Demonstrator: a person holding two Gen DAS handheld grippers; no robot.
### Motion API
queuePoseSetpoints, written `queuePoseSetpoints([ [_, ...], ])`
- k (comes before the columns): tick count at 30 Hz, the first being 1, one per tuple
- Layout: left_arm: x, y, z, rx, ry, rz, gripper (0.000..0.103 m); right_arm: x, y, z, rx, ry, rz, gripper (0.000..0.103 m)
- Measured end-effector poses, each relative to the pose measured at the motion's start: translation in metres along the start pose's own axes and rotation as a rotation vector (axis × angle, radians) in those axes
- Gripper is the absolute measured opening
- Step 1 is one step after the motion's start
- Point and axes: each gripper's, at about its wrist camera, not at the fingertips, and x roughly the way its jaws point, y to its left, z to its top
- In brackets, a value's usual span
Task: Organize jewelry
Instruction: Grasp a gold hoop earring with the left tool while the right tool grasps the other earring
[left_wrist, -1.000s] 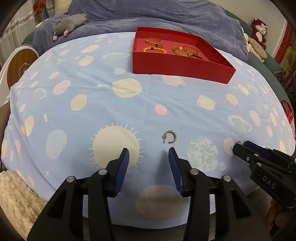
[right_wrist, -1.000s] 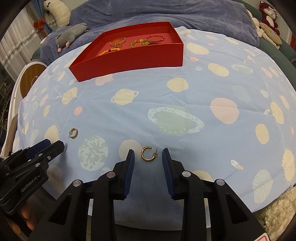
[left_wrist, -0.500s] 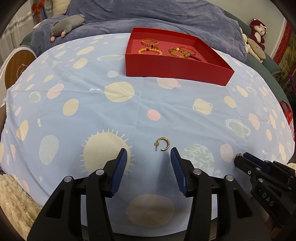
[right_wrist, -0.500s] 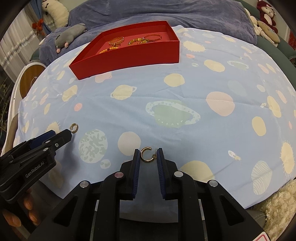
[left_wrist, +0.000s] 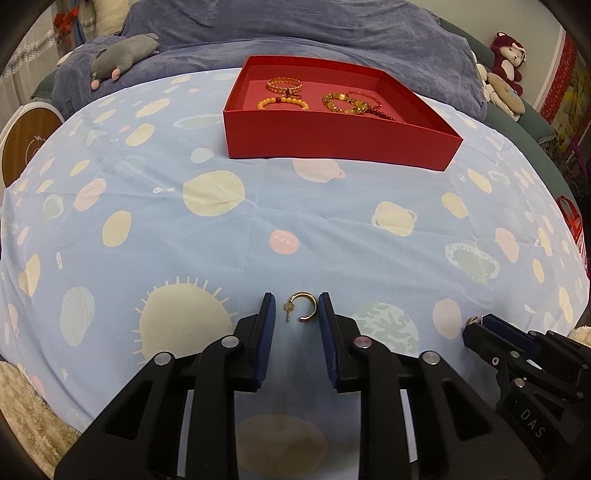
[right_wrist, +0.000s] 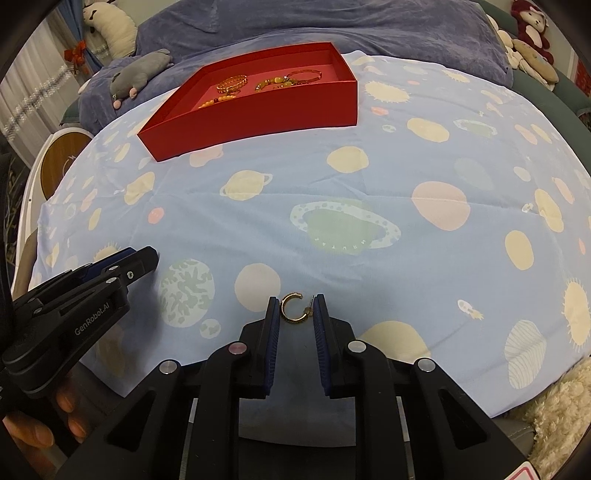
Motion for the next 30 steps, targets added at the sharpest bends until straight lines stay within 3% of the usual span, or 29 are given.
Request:
queuePoseSetpoints([
  [17,-0.015,0.008,-0.005,-0.044,-0.002,-0.029,0.018,-0.005,0.002,-0.001,0.003,-0.002,0.015,0.018],
  [30,-0.041,-0.005,0.007,-0.038,-0.039,-0.045,0.018,-0.038,0.018,0.013,-0.018,-0.078,0.060,0.018],
])
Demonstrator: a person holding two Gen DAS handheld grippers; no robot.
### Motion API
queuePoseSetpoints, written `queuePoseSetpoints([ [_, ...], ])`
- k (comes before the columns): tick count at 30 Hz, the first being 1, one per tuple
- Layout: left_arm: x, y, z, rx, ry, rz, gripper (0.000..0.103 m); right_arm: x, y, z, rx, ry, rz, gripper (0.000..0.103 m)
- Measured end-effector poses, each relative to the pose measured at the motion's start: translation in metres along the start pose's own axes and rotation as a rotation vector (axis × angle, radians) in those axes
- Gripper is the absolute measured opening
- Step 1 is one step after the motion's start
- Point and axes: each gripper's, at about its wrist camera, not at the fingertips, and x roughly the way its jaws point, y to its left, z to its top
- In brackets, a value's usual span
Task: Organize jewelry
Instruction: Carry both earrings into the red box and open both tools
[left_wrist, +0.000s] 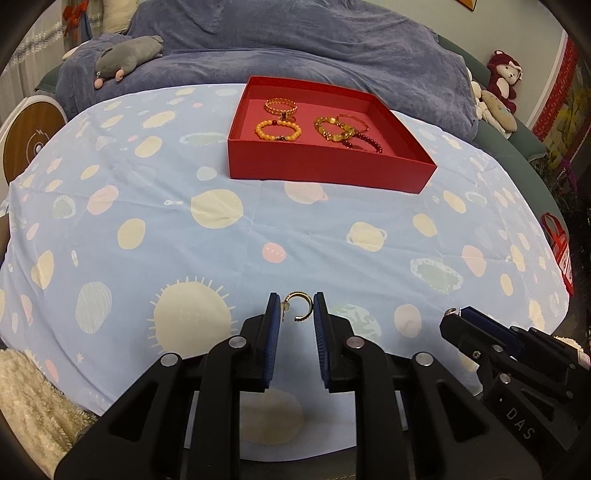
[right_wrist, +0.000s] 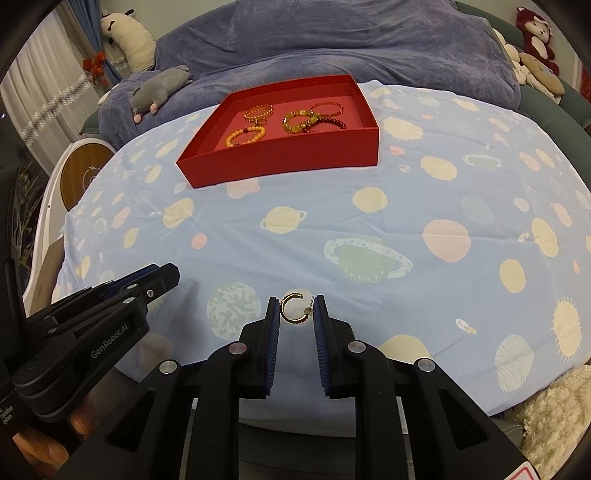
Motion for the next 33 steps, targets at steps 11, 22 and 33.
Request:
queuePoseSetpoints([
  [11,-0.008,-0.006,0.059,-0.005,-0.073,-0.016,0.018,-0.010,0.004,0.070,-0.027,-0.101,0.021,0.018],
  [22,0.022,-0.014,0.145,0.028,-0.127,0.002,0.018,0.015,0.005,0.155,-0.043,-0.160,0.023,0.018],
  [33,0.075,-0.013,0.178,0.047,-0.085,0.029,0.018,0.064,0.002,0.191,-0.069,-0.127,0.003,0.018],
])
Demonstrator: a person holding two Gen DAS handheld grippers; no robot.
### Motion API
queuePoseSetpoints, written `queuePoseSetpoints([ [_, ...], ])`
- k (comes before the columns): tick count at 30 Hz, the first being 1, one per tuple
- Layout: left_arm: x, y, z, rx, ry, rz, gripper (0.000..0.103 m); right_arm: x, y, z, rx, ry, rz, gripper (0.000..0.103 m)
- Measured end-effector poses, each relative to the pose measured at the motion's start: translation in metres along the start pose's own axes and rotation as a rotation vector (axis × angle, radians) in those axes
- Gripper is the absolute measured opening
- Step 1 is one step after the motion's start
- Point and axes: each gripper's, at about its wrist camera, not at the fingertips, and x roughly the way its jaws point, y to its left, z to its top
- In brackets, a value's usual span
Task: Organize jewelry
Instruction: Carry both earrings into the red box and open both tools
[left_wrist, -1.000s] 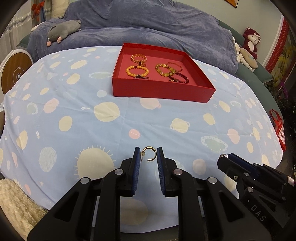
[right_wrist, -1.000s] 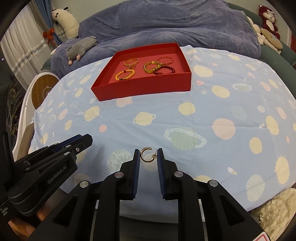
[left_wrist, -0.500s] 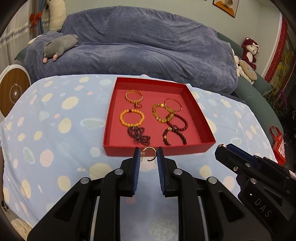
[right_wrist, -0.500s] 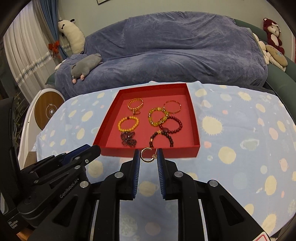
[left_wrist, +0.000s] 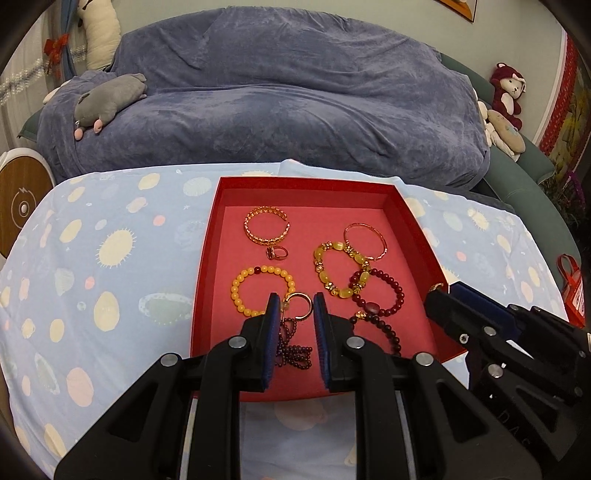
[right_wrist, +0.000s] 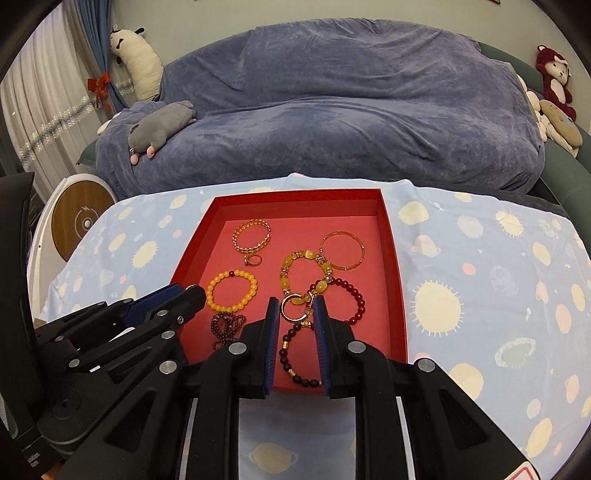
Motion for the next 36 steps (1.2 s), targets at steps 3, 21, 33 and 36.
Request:
queuePoseSetpoints([
  [3,0.012,0.001,0.002,-0.003,0.014,0.002,0.018,0.012,-0.001,0.001,-0.002,0.015,-0.002,0.018],
  [21,0.042,0.013,0.005,-0.020,0.050,0.021,0.018,0.048,-0.001,0.006,0.012,0.060,0.006,0.018],
  [33,0.047,0.017,0.007,-0.027,0.060,0.026,0.018,0.054,0.003,0.007,0.010,0.068,0.009,0.018],
  [36,0.048,0.018,0.007,-0.029,0.059,0.027,0.018,0.054,0.003,0.007,0.010,0.068,0.008,0.018],
])
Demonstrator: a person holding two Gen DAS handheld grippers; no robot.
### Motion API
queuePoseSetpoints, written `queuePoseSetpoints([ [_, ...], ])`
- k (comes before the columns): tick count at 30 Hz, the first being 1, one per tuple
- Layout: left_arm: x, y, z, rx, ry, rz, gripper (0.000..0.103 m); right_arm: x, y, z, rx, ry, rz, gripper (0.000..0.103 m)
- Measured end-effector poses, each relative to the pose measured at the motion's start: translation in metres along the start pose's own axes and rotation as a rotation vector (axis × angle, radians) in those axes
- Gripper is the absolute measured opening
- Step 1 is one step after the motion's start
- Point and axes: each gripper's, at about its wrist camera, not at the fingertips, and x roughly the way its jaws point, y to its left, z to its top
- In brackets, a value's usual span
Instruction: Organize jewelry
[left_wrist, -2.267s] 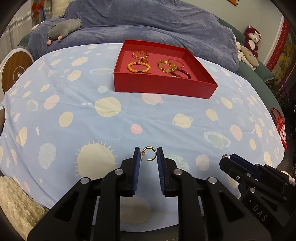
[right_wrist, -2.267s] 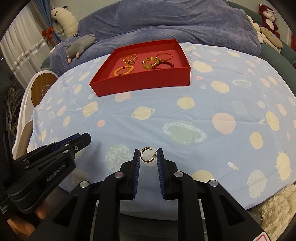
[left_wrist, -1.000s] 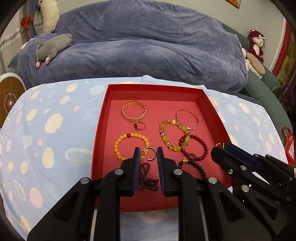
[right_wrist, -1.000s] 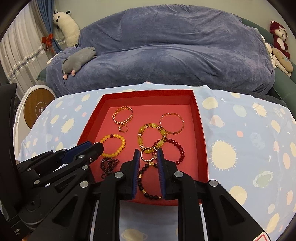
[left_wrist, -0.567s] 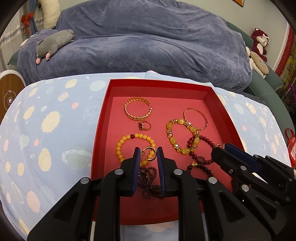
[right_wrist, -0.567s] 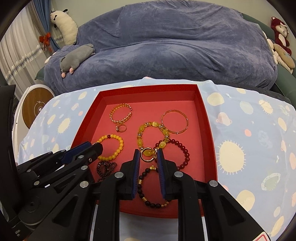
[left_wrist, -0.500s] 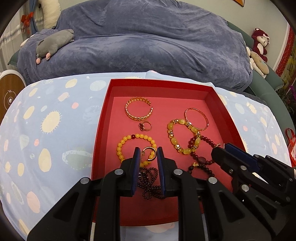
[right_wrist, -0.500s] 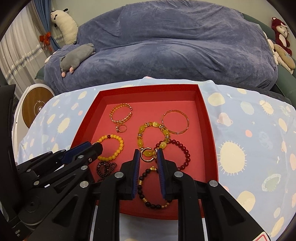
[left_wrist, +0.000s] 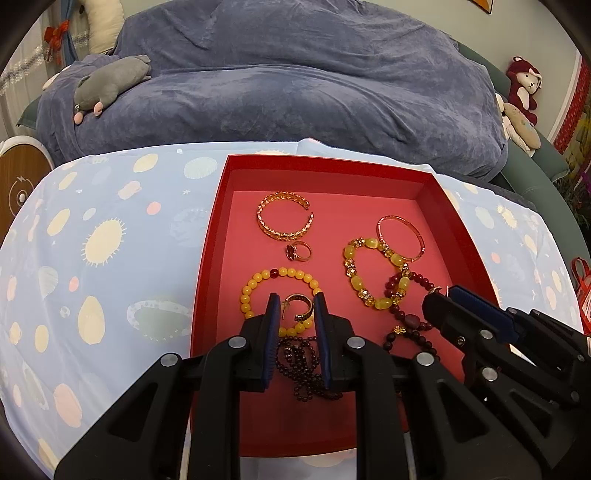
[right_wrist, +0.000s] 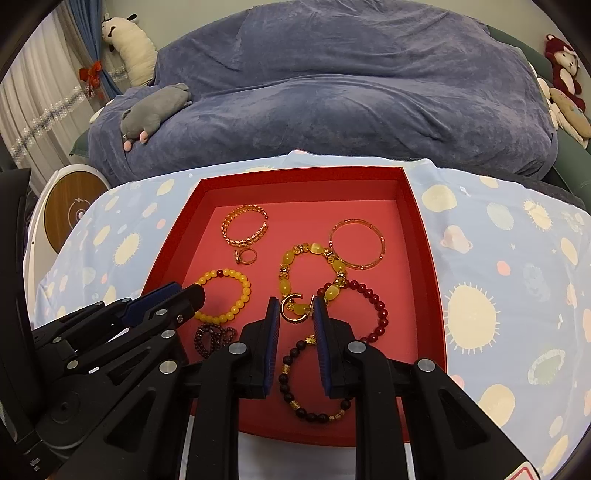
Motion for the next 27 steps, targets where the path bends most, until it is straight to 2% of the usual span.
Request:
queuePoseSetpoints([
  [6,0.000,0.004,0.001,-0.009,0.001,0.013,0.019,0.002,0.003,0.001,0.003,0.006,0.007,0.018],
  [8,-0.001,0.006,0.001,-0.017,0.001,0.016,0.025,0.002,0.004,0.002,-0.001,0.005,0.012,0.019],
  [11,-0.003,0.007,0.001,-0.022,-0.003,0.016,0.028,0.002,0.006,0.003,-0.004,0.002,0.009,0.020],
  [27,-0.021,0.001,-0.005,-0.011,-0.018,0.016,0.030,-0.019,0.000,-0.009,0.005,-0.004,-0.012,0.022],
])
